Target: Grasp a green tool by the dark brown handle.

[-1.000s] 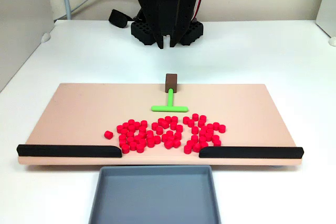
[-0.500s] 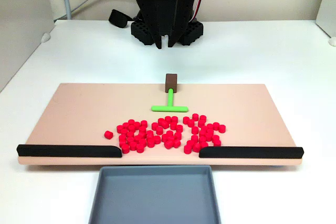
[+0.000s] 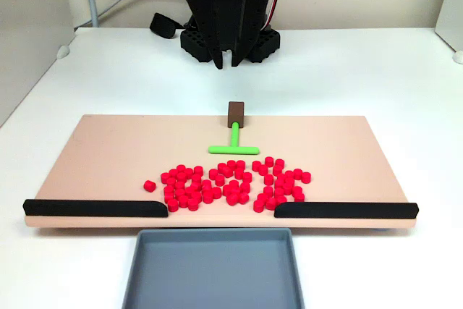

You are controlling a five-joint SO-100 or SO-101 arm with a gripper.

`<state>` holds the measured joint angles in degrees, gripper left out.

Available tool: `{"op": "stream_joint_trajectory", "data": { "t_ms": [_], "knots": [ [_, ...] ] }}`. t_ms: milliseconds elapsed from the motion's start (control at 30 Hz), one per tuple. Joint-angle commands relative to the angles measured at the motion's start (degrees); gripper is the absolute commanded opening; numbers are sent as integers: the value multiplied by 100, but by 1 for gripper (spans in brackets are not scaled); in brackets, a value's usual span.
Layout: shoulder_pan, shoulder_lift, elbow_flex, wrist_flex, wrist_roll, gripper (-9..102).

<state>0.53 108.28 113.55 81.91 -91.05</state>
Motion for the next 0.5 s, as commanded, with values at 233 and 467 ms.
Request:
{"op": "stream_joint_trajectory", "data": {
  "t_ms": [233,467],
  "knots": [
    [9,167,-114,-44,-272,0],
    [18,158,-114,-44,-237,0]
  ]
}}
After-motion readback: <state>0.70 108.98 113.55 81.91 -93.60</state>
